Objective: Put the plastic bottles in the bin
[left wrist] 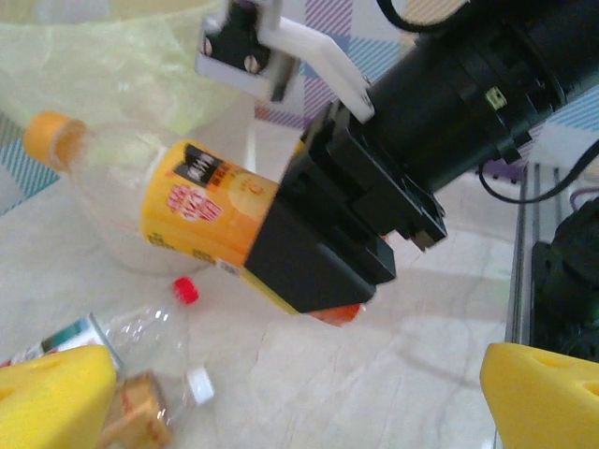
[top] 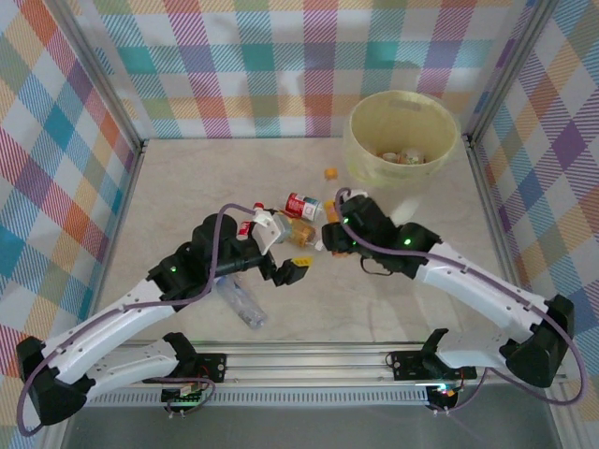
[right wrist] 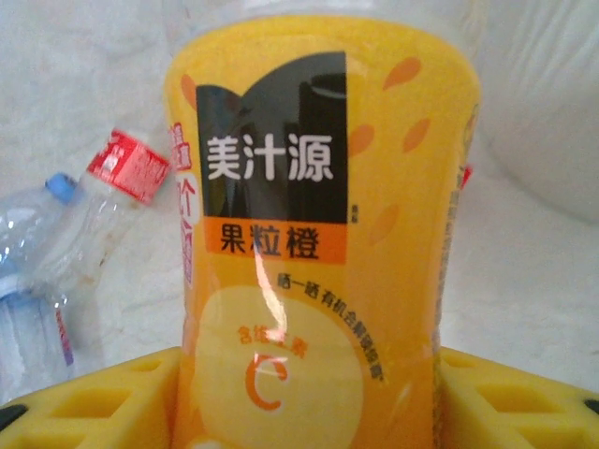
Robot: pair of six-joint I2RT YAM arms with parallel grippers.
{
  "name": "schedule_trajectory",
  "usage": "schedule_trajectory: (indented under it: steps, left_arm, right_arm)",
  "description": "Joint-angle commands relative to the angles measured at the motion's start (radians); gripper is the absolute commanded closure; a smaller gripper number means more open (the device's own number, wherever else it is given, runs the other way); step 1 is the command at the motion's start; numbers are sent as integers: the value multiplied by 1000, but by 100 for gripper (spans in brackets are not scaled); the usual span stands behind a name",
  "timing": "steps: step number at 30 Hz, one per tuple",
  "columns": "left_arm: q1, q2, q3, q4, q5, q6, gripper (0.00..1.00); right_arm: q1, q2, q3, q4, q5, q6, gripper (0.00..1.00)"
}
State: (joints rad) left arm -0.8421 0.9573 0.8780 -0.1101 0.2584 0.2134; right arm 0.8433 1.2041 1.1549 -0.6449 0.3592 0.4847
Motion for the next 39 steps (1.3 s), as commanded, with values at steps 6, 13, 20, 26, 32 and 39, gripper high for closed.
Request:
schedule_trajectory:
  steps: [6, 13, 20, 26, 32, 39]
  left_arm:
    - [8, 58, -60, 288, 87, -84, 0]
    - [19, 54, -98, 312, 105, -99, 0]
    - [22, 36, -153, 370, 77, -149, 0]
    - [23, 24, -204, 457, 5, -201, 0]
    - [23, -7, -245, 506, -117, -226, 0]
    - [21, -1, -230, 473, -132, -221, 0]
  right_arm:
    - [-166, -8, 237, -84, -62, -194, 41]
    - [-327, 94, 451, -106, -133, -249, 41]
    - [-425, 252, 613, -107, -78, -276, 41]
    - [-495, 370, 737, -150, -29, -241, 41]
    - [-567, 437, 756, -184, -31, -198, 41]
    - [-603, 454, 730, -199, -105, -194, 39]
